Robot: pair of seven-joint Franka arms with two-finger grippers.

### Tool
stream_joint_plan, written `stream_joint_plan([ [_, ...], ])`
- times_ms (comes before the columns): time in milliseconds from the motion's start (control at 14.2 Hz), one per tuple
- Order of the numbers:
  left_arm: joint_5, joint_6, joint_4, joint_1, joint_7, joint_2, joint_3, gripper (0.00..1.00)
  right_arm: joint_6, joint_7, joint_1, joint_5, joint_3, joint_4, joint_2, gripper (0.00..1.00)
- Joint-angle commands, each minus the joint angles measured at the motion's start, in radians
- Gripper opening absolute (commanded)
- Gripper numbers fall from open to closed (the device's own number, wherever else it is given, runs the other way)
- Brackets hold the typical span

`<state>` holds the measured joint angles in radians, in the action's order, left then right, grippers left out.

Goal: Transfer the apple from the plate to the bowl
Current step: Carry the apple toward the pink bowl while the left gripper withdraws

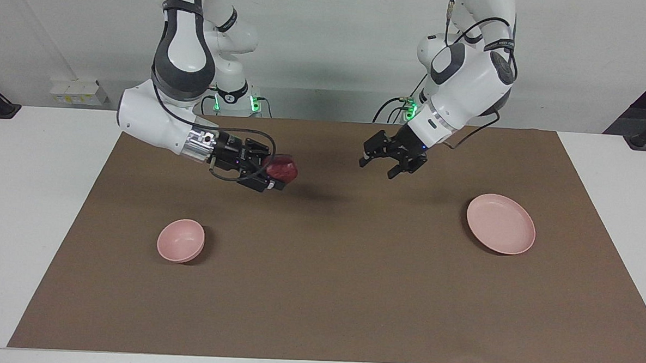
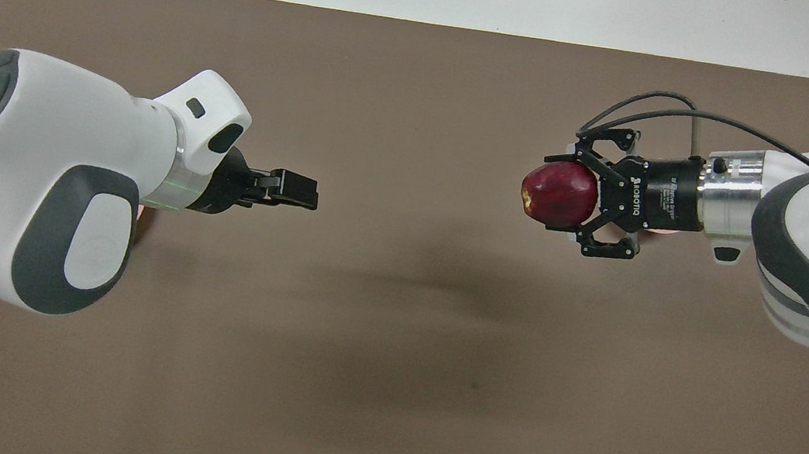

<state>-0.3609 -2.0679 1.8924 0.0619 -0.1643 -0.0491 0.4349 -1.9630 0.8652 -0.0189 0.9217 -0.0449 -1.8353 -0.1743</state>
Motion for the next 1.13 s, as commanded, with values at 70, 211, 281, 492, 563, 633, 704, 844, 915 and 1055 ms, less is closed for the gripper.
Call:
stream_joint_plan([
  [70,0.123,0.043,0.019,0.097,0.112,0.028,0.007,1.00,-0.126,-0.029,0.008,-0.261,-0.009,0.031,-0.034,0.00],
  [211,0.141,0.045,0.019,0.165,0.205,0.025,0.005,1.00,-0.174,-0.046,0.010,-0.398,-0.009,0.030,-0.047,0.00],
  [281,0.181,0.045,0.019,0.189,0.245,0.025,0.007,1.00,-0.203,-0.057,0.010,-0.494,-0.007,0.028,-0.050,0.00],
  [492,0.272,0.043,0.007,0.237,0.285,0.015,0.007,1.00,-0.212,-0.089,0.020,-0.774,-0.009,0.022,-0.053,0.00],
  [563,0.276,0.042,-0.001,0.239,0.287,0.014,0.005,1.00,-0.217,-0.116,0.033,-0.834,-0.009,0.018,-0.053,0.00],
  [633,0.277,0.043,-0.012,0.240,0.287,0.012,0.005,1.00,-0.252,-0.132,0.037,-0.880,-0.009,0.005,-0.051,0.00],
  [704,0.278,0.045,-0.022,0.242,0.287,0.012,0.002,1.00,-0.308,-0.137,0.042,-0.936,-0.007,-0.016,-0.051,0.00],
  [844,0.334,0.060,-0.056,0.228,0.295,0.012,-0.034,1.00,-0.388,-0.132,0.059,-1.073,-0.007,-0.053,-0.053,0.00],
  [915,0.374,0.093,-0.084,0.210,0.302,0.017,-0.065,1.00,-0.423,-0.130,0.062,-1.116,-0.009,-0.068,-0.056,0.00],
  [1055,0.378,0.190,-0.171,0.114,0.333,0.018,-0.201,1.00,-0.529,-0.123,0.060,-1.155,-0.006,-0.120,-0.059,0.00],
])
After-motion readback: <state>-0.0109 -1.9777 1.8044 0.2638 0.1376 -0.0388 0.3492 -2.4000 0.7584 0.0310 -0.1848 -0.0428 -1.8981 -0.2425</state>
